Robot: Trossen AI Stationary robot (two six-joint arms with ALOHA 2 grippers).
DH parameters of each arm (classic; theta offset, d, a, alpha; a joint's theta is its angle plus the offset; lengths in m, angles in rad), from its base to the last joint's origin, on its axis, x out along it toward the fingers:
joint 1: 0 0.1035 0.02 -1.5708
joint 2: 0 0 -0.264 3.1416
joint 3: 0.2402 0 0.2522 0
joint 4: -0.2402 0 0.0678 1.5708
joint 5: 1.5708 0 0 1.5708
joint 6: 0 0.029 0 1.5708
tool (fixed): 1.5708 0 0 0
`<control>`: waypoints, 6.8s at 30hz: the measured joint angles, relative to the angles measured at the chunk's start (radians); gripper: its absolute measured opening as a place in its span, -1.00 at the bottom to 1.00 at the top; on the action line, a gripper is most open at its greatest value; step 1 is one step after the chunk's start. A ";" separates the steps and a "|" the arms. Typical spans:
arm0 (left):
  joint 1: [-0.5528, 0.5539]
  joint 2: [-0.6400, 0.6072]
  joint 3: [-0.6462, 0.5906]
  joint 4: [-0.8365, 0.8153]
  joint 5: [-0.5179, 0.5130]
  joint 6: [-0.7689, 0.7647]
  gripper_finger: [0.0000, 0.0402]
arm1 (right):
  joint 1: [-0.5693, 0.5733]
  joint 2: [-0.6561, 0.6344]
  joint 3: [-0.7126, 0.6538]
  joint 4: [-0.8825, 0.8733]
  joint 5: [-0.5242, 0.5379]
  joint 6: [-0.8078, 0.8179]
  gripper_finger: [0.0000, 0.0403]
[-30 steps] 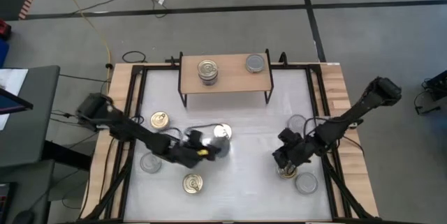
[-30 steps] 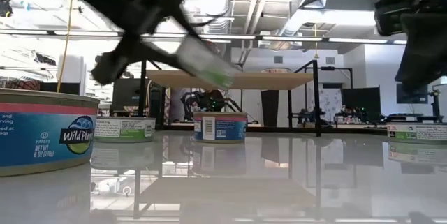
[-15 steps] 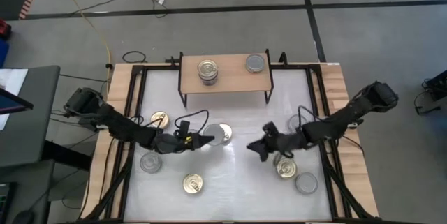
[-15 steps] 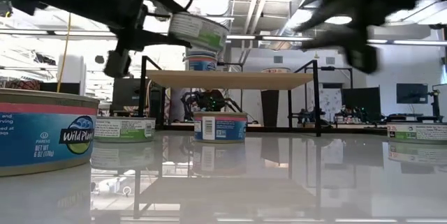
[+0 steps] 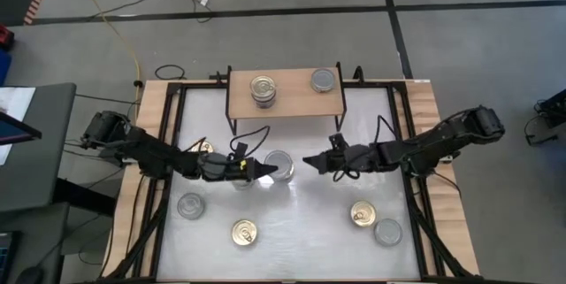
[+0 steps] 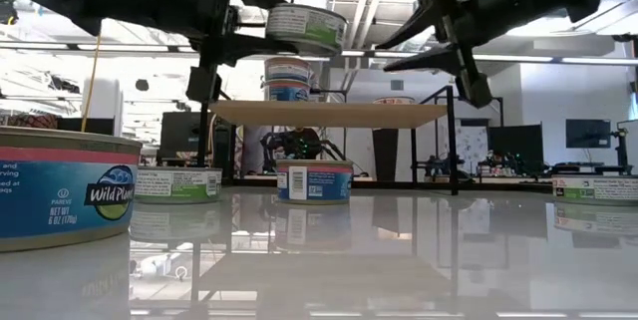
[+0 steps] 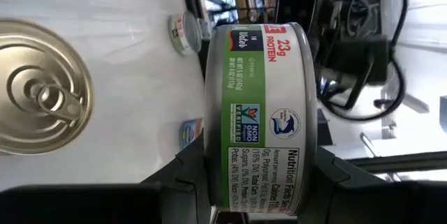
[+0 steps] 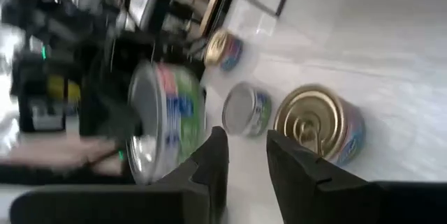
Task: Stack canned seafood by type on shelf
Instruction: Stack the green white tuna can on top of the other green white tuna can on the shelf
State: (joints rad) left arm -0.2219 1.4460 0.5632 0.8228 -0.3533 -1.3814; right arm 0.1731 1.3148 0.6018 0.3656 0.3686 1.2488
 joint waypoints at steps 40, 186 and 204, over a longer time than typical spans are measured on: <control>0.190 0.000 0.000 -0.003 0.294 0.043 -0.37 | -0.105 -0.001 0.001 -0.050 -0.087 0.150 0.42; 0.227 -0.001 0.002 0.016 0.104 -0.055 -0.42 | -0.124 0.114 0.151 0.004 -0.263 -0.077 0.62; 0.227 -0.001 0.002 0.053 0.094 -0.055 -0.42 | -0.182 0.285 0.152 0.354 -0.347 -0.066 0.42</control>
State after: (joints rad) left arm 0.0051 1.4452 0.5648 0.8760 -0.2588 -1.4368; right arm -0.0090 1.5996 0.7540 0.7194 0.0215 1.1830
